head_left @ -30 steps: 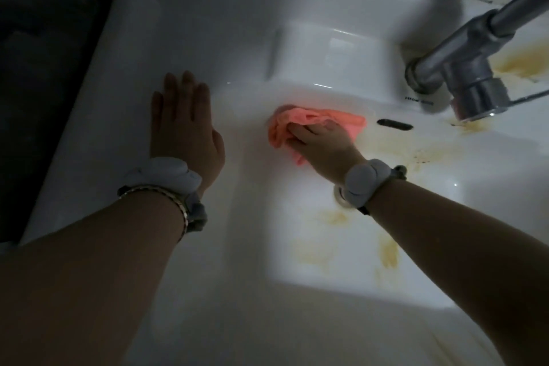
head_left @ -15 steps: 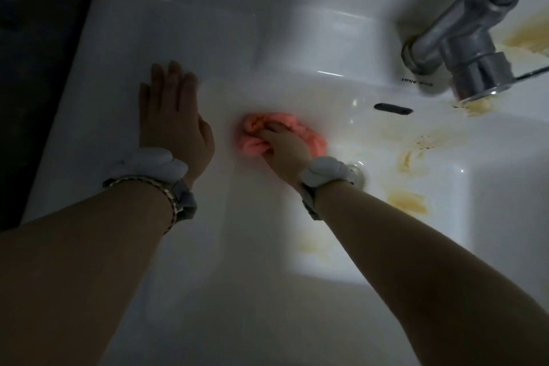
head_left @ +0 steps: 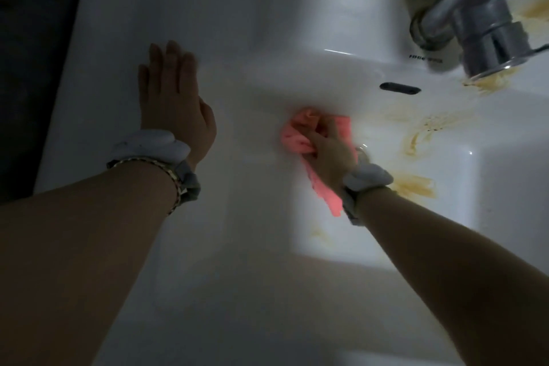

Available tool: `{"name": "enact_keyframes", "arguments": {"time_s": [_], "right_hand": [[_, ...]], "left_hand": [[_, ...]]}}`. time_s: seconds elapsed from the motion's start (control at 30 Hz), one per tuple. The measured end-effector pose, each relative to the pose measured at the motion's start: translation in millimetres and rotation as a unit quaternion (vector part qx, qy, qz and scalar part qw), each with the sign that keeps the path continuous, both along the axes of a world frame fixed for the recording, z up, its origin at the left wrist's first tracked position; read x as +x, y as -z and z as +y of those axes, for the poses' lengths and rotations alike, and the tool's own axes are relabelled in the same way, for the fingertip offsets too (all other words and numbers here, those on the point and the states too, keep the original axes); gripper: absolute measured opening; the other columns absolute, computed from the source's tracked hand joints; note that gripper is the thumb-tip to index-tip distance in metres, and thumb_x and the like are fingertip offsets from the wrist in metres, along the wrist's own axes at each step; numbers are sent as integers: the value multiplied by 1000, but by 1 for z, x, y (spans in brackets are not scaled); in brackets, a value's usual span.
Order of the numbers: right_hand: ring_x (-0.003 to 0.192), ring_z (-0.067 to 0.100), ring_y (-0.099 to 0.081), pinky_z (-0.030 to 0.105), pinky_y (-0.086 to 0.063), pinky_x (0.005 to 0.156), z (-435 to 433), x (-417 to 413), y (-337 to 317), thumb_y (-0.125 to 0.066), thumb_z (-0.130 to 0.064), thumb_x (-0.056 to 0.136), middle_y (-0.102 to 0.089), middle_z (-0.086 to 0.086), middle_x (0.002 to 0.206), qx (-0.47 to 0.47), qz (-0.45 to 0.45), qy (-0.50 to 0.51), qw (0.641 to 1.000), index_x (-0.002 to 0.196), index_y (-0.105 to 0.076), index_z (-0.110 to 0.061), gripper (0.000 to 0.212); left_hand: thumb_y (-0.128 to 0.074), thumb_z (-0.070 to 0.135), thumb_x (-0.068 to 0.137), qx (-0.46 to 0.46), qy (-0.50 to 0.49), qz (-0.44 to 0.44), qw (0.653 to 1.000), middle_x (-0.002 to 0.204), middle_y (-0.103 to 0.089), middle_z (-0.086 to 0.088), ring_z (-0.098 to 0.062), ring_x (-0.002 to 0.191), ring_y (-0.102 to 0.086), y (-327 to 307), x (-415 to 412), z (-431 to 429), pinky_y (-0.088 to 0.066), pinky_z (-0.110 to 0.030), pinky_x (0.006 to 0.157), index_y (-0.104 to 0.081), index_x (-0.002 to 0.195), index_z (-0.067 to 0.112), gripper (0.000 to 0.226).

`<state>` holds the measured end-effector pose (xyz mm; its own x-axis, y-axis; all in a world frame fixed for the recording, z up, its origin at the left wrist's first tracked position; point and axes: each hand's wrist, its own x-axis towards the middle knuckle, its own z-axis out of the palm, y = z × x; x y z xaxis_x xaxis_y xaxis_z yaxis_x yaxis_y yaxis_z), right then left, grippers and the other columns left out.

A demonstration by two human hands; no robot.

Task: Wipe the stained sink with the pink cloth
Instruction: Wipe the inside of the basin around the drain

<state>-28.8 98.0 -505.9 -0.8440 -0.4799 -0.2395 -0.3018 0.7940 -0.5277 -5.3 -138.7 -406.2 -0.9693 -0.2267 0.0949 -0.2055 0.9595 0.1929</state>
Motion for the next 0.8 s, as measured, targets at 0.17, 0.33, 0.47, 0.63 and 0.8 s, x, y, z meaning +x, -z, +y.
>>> {"name": "enact_keyframes", "arguments": {"time_s": [0.17, 0.33, 0.47, 0.63, 0.8], "right_hand": [[115, 29, -51, 34, -39, 92, 4, 78, -3, -62, -24, 83, -52, 9, 129, 30, -1, -165, 986, 126, -52, -27, 44], [69, 16, -50, 20, -46, 51, 16, 49, -16, -39, -7, 92, -44, 10, 88, -280, -191, 130, 932, 94, -48, -9, 9], [94, 5, -49, 1, -29, 76, 4, 3, -6, -53, -9, 89, -49, 4, 119, -61, -23, 205, 977, 122, -57, -18, 34], [80, 18, -56, 21, -35, 65, 38, 51, -7, -48, -1, 88, -53, 9, 106, 4, -54, 79, 995, 105, -58, -13, 23], [46, 2, -37, 11, -24, 40, 68, 79, -25, -29, -2, 95, -45, -12, 69, -239, -231, 142, 933, 74, -55, -23, 40]], "left_hand": [[-31, 13, 76, 3, -6, -11, 1000, 146, -34, -28, -47, 137, -24, -2, 0, 0, -20, -59, 111, -40, 134, -4, 61], [-27, 17, 75, 0, -8, -20, 1000, 146, -32, -28, -47, 137, -23, -3, -2, -1, -20, -60, 112, -37, 135, -4, 64], [-24, 19, 76, 1, -2, -23, 1000, 147, -31, -28, -47, 138, -21, -3, 0, -1, -19, -59, 112, -36, 136, -4, 65], [-30, 12, 77, 11, -10, -13, 1000, 148, -28, -27, -46, 139, -19, -4, -1, 1, -16, -57, 114, -36, 137, -3, 62], [-33, 12, 76, 28, -8, -26, 999, 149, -27, -28, -46, 139, -17, -7, 0, 0, -14, -57, 115, -35, 137, -4, 63]]}}
